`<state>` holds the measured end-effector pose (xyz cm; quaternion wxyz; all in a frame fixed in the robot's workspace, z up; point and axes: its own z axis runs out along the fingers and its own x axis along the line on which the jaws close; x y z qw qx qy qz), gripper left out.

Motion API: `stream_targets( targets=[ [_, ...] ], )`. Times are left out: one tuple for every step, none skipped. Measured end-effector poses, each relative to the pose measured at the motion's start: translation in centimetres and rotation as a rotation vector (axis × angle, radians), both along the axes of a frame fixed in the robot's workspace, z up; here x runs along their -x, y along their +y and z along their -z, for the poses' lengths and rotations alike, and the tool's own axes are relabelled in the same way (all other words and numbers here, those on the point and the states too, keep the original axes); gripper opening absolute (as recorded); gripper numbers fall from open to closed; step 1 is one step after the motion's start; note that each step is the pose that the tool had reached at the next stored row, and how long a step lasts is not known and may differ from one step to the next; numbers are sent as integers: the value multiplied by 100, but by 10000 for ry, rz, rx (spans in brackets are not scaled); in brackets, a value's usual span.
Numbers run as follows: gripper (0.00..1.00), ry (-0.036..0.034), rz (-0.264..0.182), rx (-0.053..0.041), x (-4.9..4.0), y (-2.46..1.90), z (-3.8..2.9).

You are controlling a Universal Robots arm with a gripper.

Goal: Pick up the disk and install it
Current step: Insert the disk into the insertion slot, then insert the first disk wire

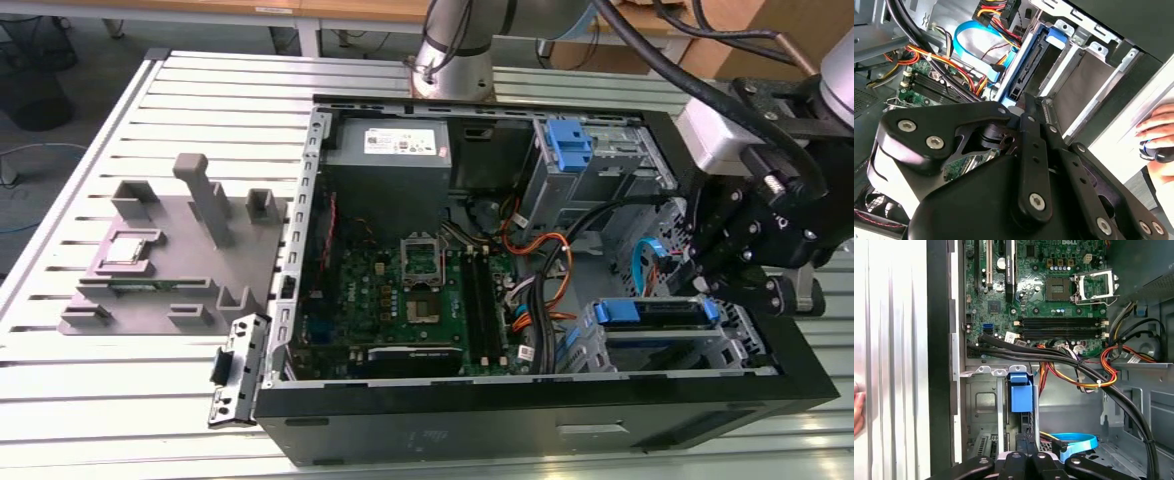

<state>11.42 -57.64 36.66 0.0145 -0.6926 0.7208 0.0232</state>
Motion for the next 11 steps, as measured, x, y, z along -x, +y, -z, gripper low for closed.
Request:
stream_targets(
  targets=[
    [10,0,0,1,0,0,-1],
    [10,0,0,2,0,0,-2],
    [10,0,0,3,0,1,-4],
    [10,0,0,6,0,9,-5],
    [10,0,-1,6,0,20,-5],
    [10,0,-1,4,0,25,-4],
    [10,0,-1,4,0,25,-4],
    [10,0,0,3,0,42,-3],
    [10,0,0,3,0,61,-3],
    [10,0,0,4,0,61,-4],
    [10,0,-1,3,0,61,-4]
  ],
)
